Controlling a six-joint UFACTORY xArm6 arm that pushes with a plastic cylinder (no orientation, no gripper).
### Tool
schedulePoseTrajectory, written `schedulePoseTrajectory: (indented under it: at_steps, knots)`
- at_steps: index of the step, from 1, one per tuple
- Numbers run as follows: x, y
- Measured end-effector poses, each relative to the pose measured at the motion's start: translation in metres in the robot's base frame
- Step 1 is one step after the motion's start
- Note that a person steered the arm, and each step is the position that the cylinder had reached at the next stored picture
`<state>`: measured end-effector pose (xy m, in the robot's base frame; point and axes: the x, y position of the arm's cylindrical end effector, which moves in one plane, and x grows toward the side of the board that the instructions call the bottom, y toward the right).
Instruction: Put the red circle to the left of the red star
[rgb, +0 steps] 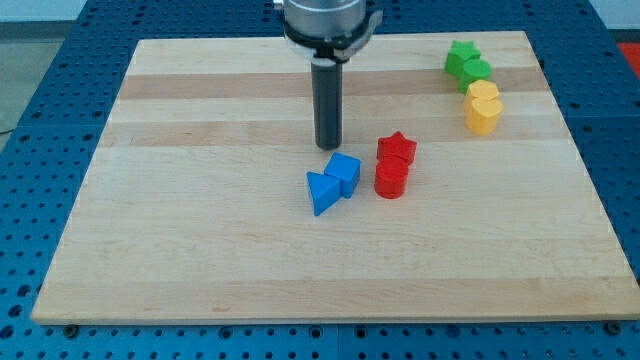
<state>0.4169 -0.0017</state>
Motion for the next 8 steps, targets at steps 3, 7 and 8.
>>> schedulePoseTrajectory:
  at_steps: [3,7,8]
  knots:
    - [0.011,0.129]
    - [0.114,0.102]
    - [0.118,0.041]
